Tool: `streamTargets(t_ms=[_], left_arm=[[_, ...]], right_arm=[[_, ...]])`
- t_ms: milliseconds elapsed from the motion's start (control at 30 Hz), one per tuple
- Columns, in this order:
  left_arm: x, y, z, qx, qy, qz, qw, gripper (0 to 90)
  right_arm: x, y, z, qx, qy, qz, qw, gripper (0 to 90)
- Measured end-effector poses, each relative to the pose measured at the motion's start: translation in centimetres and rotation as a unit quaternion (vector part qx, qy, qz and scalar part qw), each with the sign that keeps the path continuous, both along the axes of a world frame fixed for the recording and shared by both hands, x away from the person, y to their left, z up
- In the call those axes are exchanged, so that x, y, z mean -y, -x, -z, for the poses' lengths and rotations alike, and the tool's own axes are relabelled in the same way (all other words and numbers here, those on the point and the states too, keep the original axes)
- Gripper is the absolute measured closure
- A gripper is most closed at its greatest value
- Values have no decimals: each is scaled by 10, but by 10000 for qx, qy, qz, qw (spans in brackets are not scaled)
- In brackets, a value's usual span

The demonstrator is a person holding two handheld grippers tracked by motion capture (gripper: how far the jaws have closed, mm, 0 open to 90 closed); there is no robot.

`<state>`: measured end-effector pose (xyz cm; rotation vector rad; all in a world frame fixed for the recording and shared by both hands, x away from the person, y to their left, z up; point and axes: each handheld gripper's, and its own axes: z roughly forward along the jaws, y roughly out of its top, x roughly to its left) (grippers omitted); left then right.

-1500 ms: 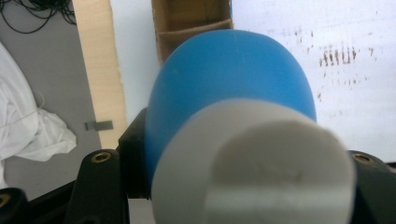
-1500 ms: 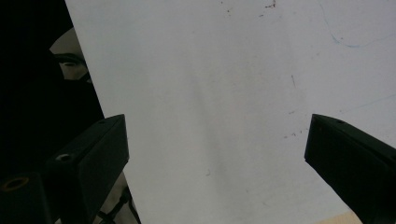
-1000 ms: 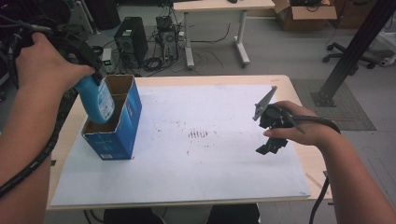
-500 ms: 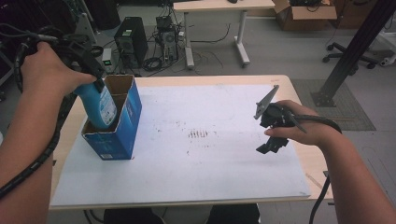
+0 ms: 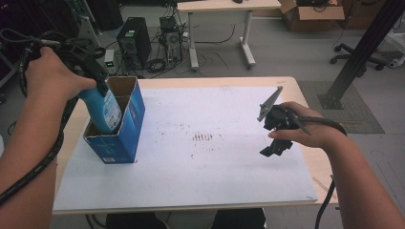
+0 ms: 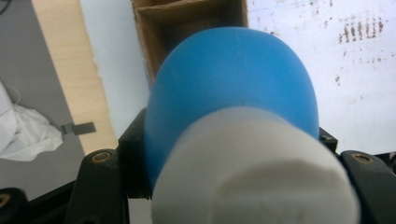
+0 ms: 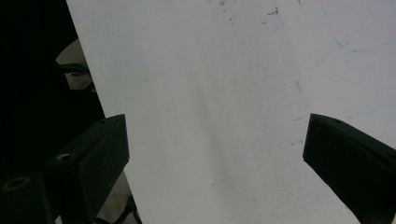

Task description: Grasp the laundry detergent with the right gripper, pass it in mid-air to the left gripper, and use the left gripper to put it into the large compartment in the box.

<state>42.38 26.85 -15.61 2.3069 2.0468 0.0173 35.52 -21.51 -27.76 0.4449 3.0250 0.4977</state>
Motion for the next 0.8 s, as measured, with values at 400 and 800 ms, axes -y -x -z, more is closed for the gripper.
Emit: streamTargets(t_ms=[400,800], left_arm=[[1,-4,15,-26,-128,-154,9998,381],[-1,-6,42,-86,-314,-244,9992,381]], right_arm=[[1,-1,2,-19,-9,-11,10000,72],[0,-1,5,-37,-16,-18,10000,72]])
